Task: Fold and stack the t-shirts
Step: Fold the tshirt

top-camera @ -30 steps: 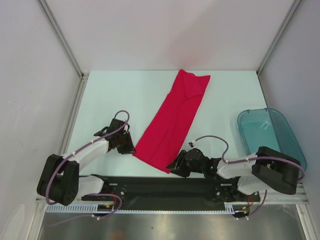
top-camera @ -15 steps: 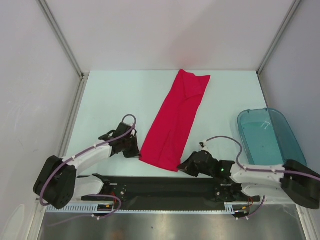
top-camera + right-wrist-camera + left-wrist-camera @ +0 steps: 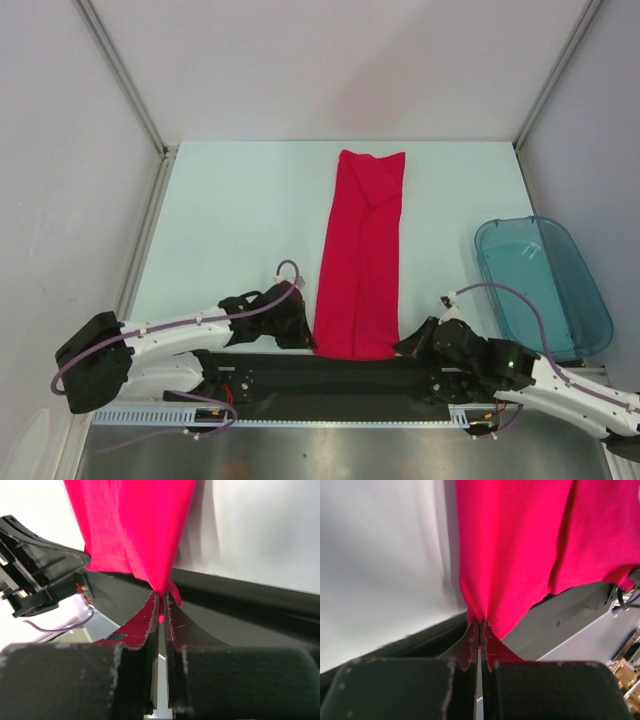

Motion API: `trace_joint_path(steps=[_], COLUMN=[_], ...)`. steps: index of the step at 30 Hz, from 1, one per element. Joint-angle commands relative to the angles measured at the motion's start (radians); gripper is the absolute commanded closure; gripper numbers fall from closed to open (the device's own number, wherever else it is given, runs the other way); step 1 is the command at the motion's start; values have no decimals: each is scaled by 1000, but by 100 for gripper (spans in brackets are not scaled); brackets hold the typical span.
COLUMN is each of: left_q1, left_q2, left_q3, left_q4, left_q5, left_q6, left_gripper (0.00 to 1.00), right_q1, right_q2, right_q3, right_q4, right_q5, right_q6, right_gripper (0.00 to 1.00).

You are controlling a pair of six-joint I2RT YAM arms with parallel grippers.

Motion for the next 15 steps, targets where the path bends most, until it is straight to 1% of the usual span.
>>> trace_joint_path(steps=[1,4,8,15], left_q1=[-76,-121,-164,-167], left_q2=[36,73,108,110], left_q3=[37,60,90,129], left_q4=[54,68,74,71], left_q5=[-30,-36,-36,-40], left_q6=[-113,-127,-133,-125], left_gripper=[100,100,100,100], right_q1=[6,6,6,7], right_q2=[-97,-86,-37,-25], right_q3=[87,112,100,81], right_q4=[-316,-334,-278,-186], right_q5=[82,79,53,47], right_q6=[-35,-66,-88,-117], right_gripper=[98,98,100,100])
